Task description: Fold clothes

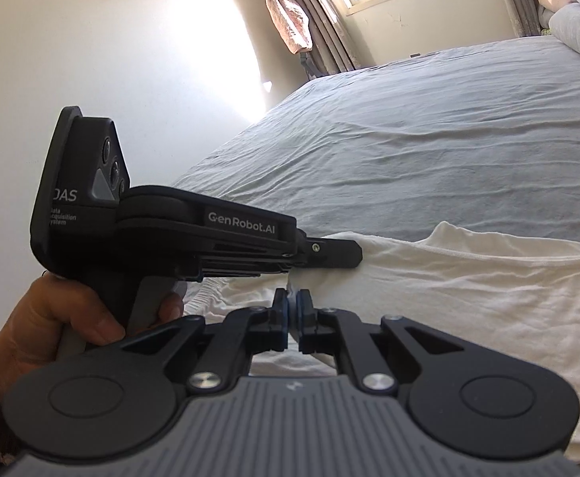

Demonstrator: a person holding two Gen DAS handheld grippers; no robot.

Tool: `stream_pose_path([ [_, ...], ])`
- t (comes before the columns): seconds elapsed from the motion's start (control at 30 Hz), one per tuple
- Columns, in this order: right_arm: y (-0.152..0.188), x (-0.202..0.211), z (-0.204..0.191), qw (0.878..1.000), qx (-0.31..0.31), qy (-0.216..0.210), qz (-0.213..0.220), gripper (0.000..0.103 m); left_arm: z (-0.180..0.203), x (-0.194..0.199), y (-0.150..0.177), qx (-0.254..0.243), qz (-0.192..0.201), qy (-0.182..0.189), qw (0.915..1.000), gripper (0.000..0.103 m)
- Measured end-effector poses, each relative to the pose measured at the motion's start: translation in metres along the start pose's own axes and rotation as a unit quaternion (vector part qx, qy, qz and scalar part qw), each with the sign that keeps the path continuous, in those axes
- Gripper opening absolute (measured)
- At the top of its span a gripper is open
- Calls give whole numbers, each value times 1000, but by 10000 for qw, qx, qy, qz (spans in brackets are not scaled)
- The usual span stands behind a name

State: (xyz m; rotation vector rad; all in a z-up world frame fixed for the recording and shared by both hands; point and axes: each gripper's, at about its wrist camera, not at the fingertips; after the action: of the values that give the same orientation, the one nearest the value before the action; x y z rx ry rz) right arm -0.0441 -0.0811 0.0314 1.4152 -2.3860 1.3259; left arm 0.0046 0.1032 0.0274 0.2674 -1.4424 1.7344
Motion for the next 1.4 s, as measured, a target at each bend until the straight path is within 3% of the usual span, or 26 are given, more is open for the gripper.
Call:
stream_pose_path([
  [0.57,34,-79,-59,9978,-48,-438,-505,6,-76,46,19,-203,-185,-922,9954,2],
  [0.87,51,-101,-66,9972,-41,-311,-684,8,-90,46,28,-153,-216,-1081,9938,2],
  [1.0,57,-107,-67,9964,-33,-275,-799,16,-94,42,31,-115,-154,-1100,9937,4],
  [1.17,60,-110,-73,9967,122,-176,-786,18,-95,40,33,-7,32,-1180,9930,5],
  [1.27,58,-103,-75,9962,146,-193,-839,30,-87,40,32,-169,122,-1524,9881,7],
  [1.4,49,-81,-67,9965,145,-171,-803,66,-76,40,30,-403,130,-1756,9835,16],
])
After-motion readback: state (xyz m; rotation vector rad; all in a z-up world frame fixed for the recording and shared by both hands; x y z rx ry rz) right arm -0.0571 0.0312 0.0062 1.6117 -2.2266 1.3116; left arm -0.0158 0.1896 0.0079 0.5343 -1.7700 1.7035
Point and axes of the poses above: each gripper's, at about its wrist camera, not at the fingertips, and x roughly against the way its jaws point, z to its right, y to its underside, and after that the axes turned 14 degrees about -x, right-handed
